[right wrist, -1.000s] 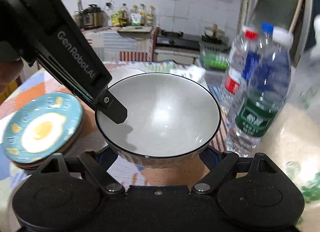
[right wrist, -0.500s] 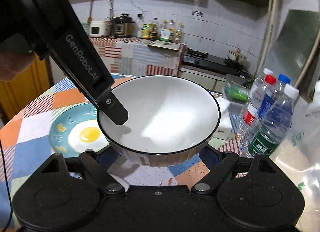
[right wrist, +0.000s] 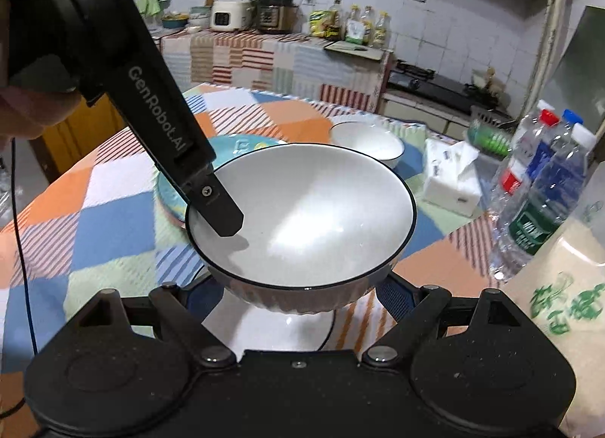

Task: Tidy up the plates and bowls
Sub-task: 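Carry the held bowl over and lower it into the first bowl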

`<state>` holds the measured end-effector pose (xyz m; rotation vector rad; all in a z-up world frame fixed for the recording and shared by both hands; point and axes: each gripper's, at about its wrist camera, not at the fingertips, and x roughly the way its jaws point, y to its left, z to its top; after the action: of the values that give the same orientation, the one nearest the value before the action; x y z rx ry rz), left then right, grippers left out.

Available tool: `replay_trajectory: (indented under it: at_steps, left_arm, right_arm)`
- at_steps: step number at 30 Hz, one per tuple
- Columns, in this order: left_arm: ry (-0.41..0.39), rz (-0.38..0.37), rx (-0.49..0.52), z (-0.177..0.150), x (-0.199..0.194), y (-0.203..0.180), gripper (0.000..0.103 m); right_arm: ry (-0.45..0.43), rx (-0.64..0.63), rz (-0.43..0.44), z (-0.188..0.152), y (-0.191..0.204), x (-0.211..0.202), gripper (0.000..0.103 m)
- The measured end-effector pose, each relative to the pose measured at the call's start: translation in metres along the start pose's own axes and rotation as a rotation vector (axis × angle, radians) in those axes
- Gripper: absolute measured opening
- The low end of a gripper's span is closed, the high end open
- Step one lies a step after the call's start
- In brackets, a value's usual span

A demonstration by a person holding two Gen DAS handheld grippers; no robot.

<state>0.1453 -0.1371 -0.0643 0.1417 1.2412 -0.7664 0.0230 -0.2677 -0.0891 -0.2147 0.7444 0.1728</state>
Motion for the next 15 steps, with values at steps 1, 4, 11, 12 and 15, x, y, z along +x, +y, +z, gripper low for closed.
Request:
replay_trajectory:
  at_steps: [1,4,11,12,15]
  left_arm:
    - [0.009,0.001,-0.001,-0.002,0.003,0.001,0.014]
    - [0.033,-0.001,-0.002,-0.006,0.010,0.003,0.014]
    - [0.080,0.018,0.006,-0.014,0.027,0.006,0.014]
    - [0.084,0.023,0.014,-0.015,0.029,0.006,0.014]
    - [0.099,0.030,0.025,-0.016,0.034,0.005,0.014]
  right_arm:
    - [0.006,0.001,0.015,-0.003,0.001,0.000,0.091]
    - [0.029,0.006,0.051,-0.009,0.001,0.002,0.091]
    - [0.078,0.014,0.097,-0.018,0.005,0.012,0.091]
    - [0.085,0.014,0.100,-0.019,0.006,0.013,0.091]
    - [0.108,0.024,0.109,-0.021,0.007,0.018,0.091]
